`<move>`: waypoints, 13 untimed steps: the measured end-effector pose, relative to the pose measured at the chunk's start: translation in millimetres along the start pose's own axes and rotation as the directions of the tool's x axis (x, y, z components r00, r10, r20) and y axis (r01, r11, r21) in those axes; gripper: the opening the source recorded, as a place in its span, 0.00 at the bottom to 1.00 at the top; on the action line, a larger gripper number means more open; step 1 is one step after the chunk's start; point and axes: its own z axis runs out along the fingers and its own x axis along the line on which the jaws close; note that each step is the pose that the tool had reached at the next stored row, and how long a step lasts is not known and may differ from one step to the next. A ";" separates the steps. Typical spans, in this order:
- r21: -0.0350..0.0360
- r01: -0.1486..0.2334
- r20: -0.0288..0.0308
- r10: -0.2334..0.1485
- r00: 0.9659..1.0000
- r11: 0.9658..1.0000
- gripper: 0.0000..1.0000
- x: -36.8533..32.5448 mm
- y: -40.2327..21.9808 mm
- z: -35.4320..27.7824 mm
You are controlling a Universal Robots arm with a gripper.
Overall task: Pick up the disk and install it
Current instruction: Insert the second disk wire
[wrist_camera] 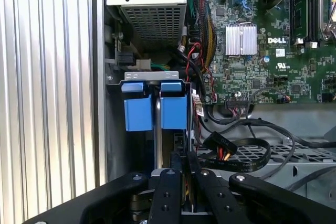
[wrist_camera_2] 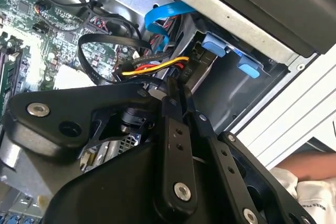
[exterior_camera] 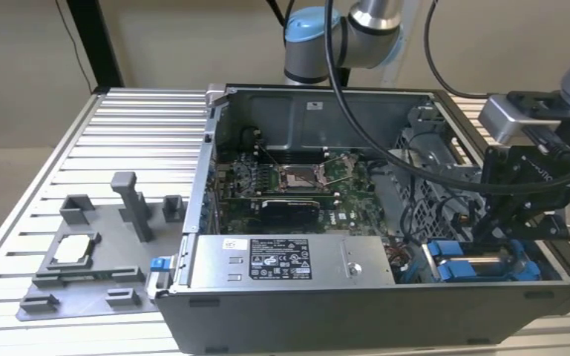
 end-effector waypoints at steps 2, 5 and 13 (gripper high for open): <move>0.000 0.000 0.000 0.000 1.000 1.000 0.00 0.0 -0.1 1.0; 0.000 0.000 0.000 0.000 1.000 1.000 0.00 0.0 -0.2 2.9; 0.000 0.000 -0.003 0.000 1.000 1.000 0.00 -0.6 -0.6 6.2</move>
